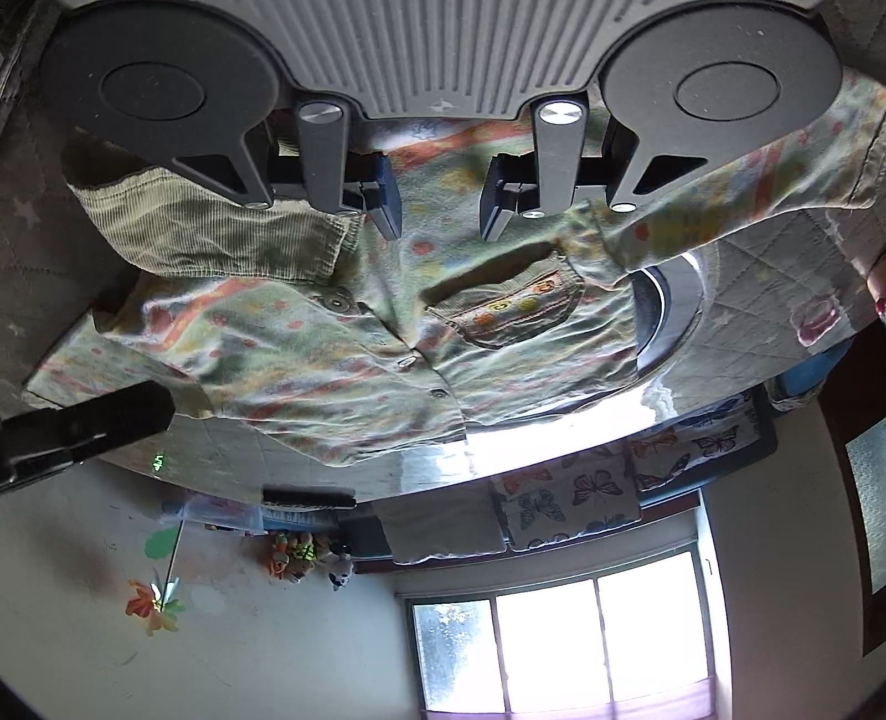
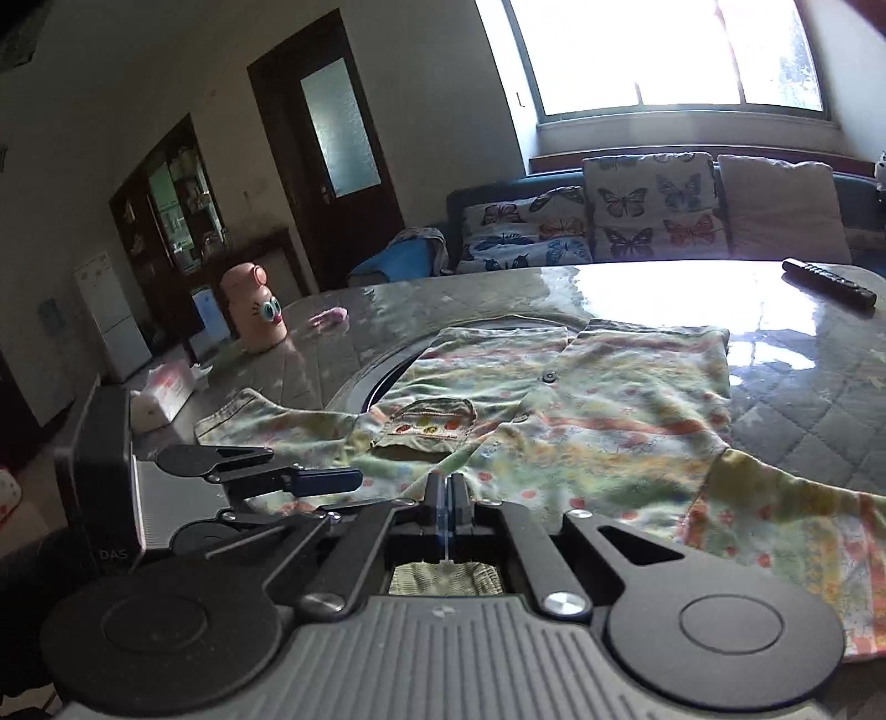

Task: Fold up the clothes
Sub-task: 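Lay the shirt flat with both grippers and open them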

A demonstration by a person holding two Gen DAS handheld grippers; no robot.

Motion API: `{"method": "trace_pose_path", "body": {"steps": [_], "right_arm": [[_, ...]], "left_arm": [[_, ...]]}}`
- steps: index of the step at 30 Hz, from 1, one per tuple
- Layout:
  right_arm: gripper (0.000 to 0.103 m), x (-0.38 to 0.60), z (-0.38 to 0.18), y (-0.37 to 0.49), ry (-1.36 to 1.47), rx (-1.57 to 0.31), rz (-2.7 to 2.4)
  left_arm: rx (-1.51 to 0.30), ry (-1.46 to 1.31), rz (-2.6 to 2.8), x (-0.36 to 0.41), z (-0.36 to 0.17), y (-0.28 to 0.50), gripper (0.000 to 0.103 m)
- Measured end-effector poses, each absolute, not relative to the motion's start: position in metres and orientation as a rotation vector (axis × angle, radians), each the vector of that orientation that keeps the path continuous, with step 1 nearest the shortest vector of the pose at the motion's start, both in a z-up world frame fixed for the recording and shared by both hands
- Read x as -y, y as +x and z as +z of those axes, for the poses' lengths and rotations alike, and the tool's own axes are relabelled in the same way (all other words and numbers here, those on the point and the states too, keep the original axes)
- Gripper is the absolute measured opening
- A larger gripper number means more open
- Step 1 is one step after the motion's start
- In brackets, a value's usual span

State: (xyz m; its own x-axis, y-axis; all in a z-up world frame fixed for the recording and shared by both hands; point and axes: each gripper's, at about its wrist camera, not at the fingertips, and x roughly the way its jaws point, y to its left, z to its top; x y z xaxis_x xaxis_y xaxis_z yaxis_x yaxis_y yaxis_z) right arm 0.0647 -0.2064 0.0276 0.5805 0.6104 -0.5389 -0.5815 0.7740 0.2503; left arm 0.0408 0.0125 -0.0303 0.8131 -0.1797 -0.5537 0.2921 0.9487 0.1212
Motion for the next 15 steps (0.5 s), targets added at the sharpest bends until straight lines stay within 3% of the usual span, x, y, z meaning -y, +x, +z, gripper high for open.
{"method": "trace_pose_path", "body": {"steps": [6,10,13,15], "right_arm": [[0.010,0.171,0.004,0.057,-0.090,-0.691,0.759],[0.024,0.153,-0.012,0.058,-0.158,-0.711,0.769],[0.024,0.147,-0.019,0.059,-0.178,-0.718,0.761],[0.017,0.149,-0.020,0.058,-0.184,-0.713,0.741]], "left_arm": [[-0.566,0.190,-0.239,-0.020,-0.024,0.039,0.033],[-0.560,0.189,-0.234,-0.023,-0.021,0.037,0.033],[-0.562,0.192,-0.231,-0.024,-0.021,0.038,0.034],[-0.566,0.190,-0.229,-0.025,-0.021,0.039,0.034]]}}
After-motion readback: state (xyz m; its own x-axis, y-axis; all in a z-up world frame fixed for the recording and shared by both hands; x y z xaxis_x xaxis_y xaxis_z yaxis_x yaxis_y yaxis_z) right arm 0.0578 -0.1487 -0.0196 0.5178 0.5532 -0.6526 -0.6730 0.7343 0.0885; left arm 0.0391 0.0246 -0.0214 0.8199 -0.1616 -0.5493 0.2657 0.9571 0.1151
